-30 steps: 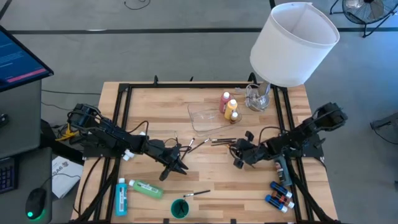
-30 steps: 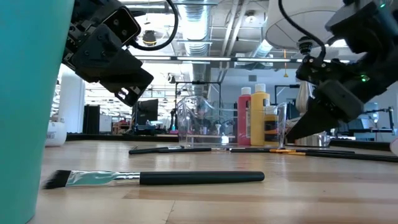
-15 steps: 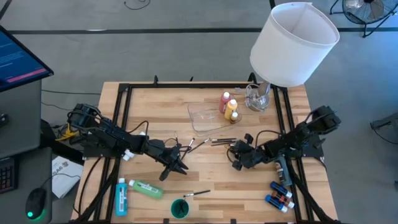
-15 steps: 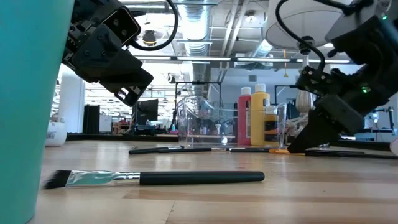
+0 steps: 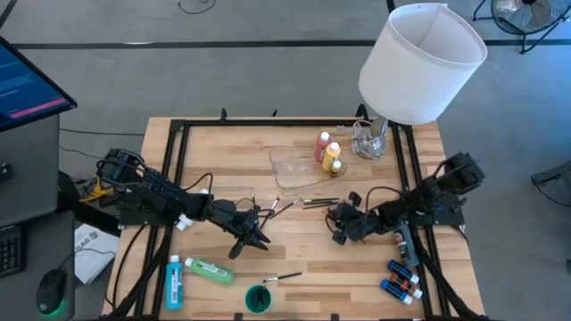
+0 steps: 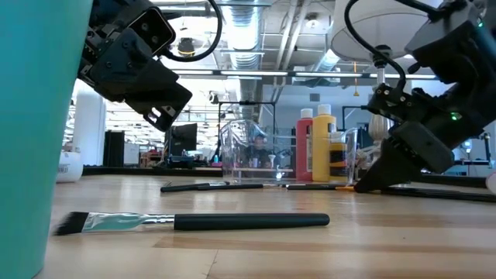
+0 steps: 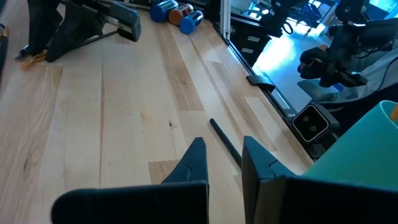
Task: Pick & Place Paint Supplies
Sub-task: Put the gold paintbrush into the green cup
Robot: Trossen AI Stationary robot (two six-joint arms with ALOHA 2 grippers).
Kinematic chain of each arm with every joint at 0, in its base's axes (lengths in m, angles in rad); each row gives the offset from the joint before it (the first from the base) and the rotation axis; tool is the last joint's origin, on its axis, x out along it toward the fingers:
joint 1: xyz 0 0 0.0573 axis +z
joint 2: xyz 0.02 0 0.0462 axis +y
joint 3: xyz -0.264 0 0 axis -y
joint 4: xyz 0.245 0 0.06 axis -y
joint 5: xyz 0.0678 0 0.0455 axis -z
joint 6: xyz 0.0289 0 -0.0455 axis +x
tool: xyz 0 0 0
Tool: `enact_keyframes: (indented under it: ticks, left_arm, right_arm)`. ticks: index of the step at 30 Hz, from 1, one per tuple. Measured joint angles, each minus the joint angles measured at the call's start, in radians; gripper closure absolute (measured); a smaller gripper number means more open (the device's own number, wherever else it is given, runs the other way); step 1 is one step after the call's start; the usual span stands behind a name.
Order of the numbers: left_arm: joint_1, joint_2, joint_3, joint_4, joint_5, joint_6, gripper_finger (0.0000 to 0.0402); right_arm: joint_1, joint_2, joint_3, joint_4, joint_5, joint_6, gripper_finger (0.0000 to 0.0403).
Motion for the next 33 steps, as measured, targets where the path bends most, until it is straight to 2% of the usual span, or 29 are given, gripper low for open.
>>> enact_keyframes:
  ticks: [8,21,24,28,33]
  left_arm:
    - [0.0,0.0,0.0,0.0,0.0,0.0,0.0401]
    - [0.0,0.0,0.0,0.002,0.0,0.0,0.0401]
    - [0.0,0.0,0.0,0.003,0.0,0.0,0.0401]
    - [0.0,0.0,0.0,0.007,0.0,0.0,0.0401]
    - [0.0,0.0,0.0,0.007,0.0,0.0,0.0401]
  right_arm:
    - [-0.032,0.003,-0.002,0.063,-0.011,-0.058,0.0327]
    - [-0.074,0.003,-0.002,0.065,0.001,-0.06,0.033]
    - [-0.075,0.003,-0.002,0.065,-0.001,-0.06,0.0346]
    - [-0.075,0.002,-0.001,0.064,-0.018,-0.06,0.039]
    - [-0.075,0.001,0.0,0.061,-0.027,-0.06,0.0395]
